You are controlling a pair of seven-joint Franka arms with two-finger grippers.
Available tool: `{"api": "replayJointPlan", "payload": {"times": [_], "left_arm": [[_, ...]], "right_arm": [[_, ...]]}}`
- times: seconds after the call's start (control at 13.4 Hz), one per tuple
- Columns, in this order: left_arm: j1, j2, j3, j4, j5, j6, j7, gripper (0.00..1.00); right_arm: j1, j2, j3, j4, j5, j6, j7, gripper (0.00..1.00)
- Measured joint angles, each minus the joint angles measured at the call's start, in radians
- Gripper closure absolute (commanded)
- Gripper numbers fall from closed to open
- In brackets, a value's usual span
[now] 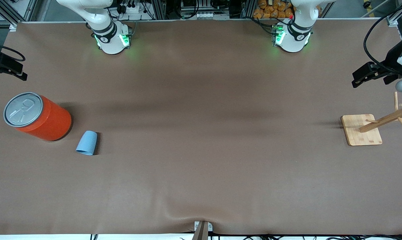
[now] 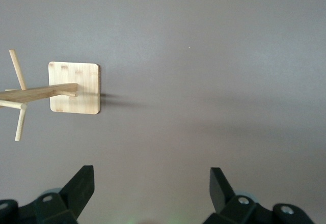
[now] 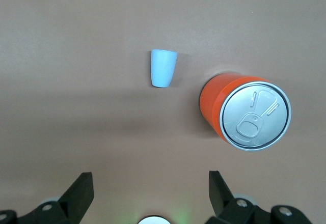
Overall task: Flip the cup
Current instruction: 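Reach the right gripper down to the light blue cup and grasp it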
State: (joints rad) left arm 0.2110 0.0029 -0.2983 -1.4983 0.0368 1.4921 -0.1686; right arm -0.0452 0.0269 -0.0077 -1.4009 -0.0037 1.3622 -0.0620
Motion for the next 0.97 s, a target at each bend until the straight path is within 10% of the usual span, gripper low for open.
{"api": "replayJointPlan", "payload": {"times": [0.52, 0.97], "left_arm": [[-0.001, 0.000, -0.002, 0.001, 0.000, -0.001, 0.047, 0.00], [-0.001, 0.000, -0.010, 0.000, 0.000, -0.001, 0.049, 0.00]], "right_arm": [[-0.001, 0.001, -0.001, -0.044, 0.000, 0.020, 0.001, 0.00], [-0.001, 0.059, -0.001, -0.371, 0.001, 0.354, 0.000, 0.00]]}}
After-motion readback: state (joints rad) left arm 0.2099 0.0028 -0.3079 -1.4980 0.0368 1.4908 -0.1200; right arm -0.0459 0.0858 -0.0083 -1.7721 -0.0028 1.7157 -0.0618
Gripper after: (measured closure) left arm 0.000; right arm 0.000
